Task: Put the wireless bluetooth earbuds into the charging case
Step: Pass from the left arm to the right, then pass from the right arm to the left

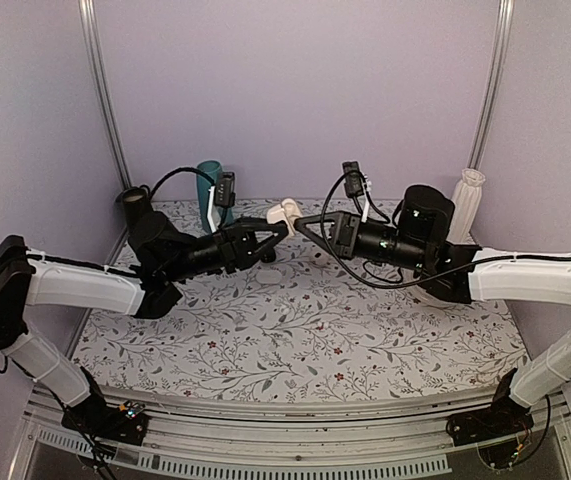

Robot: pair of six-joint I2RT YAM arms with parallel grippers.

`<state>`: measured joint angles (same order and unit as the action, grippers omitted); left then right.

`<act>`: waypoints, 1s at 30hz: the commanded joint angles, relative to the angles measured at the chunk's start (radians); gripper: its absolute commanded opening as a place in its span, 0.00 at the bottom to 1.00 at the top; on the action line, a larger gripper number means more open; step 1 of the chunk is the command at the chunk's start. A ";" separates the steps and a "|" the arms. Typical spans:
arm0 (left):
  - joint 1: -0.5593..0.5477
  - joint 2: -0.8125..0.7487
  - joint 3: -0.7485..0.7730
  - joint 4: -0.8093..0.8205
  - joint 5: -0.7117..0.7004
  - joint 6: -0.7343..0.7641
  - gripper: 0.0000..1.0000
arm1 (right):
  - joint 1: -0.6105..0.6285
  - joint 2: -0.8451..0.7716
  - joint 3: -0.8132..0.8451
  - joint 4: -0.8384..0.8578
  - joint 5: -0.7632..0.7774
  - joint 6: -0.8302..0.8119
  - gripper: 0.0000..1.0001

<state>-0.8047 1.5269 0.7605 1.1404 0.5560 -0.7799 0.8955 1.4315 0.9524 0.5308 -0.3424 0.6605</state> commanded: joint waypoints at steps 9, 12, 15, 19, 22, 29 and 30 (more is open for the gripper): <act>0.079 -0.110 0.078 -0.533 0.272 0.360 0.56 | -0.047 -0.092 0.187 -0.593 -0.070 -0.469 0.03; 0.075 -0.119 0.121 -0.681 0.278 0.484 0.55 | -0.048 -0.103 0.202 -0.665 -0.084 -0.529 0.03; 0.066 -0.149 0.124 -0.743 0.253 0.577 0.55 | -0.049 -0.113 0.225 -0.742 -0.097 -0.572 0.03; 0.054 -0.183 0.110 -0.776 0.248 0.679 0.53 | -0.048 -0.111 0.249 -0.828 -0.091 -0.627 0.03; 0.039 -0.186 0.124 -0.817 0.229 0.725 0.51 | -0.047 -0.111 0.295 -0.855 -0.086 -0.645 0.03; 0.008 -0.146 0.196 -0.928 0.212 0.761 0.47 | -0.021 -0.091 0.329 -0.882 -0.051 -0.668 0.03; 0.006 -0.144 0.199 -0.929 0.212 0.757 0.47 | -0.013 -0.083 0.338 -0.891 -0.042 -0.682 0.03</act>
<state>-0.7799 1.3643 0.9127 0.2832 0.7811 -0.0658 0.8581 1.3483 1.2427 -0.3172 -0.4145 0.0284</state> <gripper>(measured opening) 0.468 0.053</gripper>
